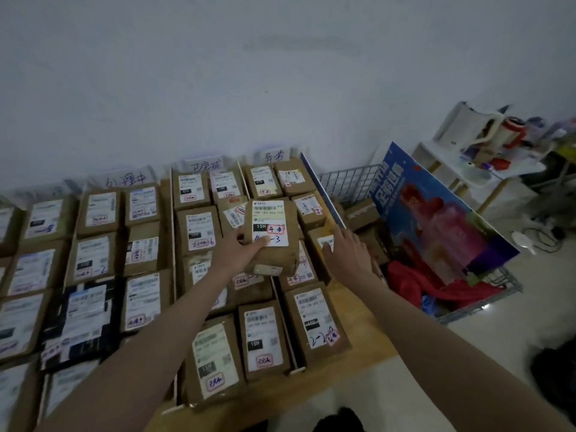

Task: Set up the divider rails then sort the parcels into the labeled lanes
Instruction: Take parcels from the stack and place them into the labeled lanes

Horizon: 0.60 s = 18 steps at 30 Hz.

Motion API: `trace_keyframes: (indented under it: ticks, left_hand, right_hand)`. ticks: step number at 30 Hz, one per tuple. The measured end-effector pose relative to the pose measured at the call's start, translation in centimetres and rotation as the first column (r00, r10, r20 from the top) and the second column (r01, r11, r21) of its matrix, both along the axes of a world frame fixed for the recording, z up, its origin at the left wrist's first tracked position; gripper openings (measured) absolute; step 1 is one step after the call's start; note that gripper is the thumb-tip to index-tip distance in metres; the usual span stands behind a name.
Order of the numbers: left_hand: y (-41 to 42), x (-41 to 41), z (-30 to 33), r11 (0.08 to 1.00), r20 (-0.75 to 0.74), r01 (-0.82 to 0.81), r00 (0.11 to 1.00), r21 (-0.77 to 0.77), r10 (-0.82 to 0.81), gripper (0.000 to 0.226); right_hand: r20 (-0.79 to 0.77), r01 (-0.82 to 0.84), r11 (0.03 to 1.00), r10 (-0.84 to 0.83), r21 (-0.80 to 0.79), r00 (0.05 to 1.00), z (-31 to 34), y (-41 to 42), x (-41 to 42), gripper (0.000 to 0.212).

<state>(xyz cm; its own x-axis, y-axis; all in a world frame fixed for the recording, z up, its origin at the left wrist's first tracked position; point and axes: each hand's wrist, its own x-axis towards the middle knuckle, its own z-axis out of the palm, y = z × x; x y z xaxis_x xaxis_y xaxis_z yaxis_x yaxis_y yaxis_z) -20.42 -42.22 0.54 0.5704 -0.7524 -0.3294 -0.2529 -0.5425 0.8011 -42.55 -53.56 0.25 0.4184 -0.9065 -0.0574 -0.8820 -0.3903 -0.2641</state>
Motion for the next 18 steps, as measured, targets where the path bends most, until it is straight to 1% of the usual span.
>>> trace_keyframes:
  ticks: [3,6,7,9,11,13,15,18]
  left_hand:
    - [-1.0,-2.3,-0.7,0.993,0.009,-0.113,0.994,-0.019,0.113,0.066]
    - [-1.7,-6.1,-0.9,0.974,0.001,-0.228,0.974,-0.019,0.228,0.048]
    - [-1.8,-7.5,-1.4,0.966,-0.003,-0.260,0.966,-0.006,0.260,0.051]
    - [-1.9,-10.4,-1.8,0.954,0.011,-0.298,0.955,0.044,0.298,0.066]
    - [-2.1,-13.5,-1.9,0.942,0.050,-0.328,0.944,0.073,0.325,0.074]
    - [-2.4,-16.6,-1.7,0.933,0.053,-0.355,0.934,0.061,0.352,0.069]
    - [-2.6,-19.5,-1.6,0.926,0.016,-0.377,0.926,0.030,0.376,0.064]
    - [-2.4,-23.7,-1.8,0.924,0.017,-0.379,0.925,0.040,0.379,0.064]
  right_hand:
    - [0.008,-0.094,0.995,0.095,-0.013,0.995,-1.0,-3.2,-1.2,0.047]
    - [-0.016,-0.210,0.978,0.209,-0.022,0.978,-2.2,-6.1,-3.8,0.050]
    - [-0.020,-0.240,0.971,0.240,-0.014,0.971,-2.4,-6.9,-4.9,0.050]
    - [-0.012,-0.274,0.962,0.274,-0.001,0.962,-2.7,-8.1,-7.4,0.051]
    - [-0.021,-0.304,0.952,0.304,-0.034,0.953,-3.2,-9.0,-10.0,0.051]
    - [-0.040,-0.311,0.949,0.309,-0.053,0.950,-3.5,-9.9,-12.0,0.052]
    - [-0.034,-0.315,0.949,0.314,-0.021,0.949,-3.8,-10.5,-13.8,0.053]
    - [-0.018,-0.359,0.933,0.358,-0.014,0.933,-4.1,-10.6,-16.3,0.054]
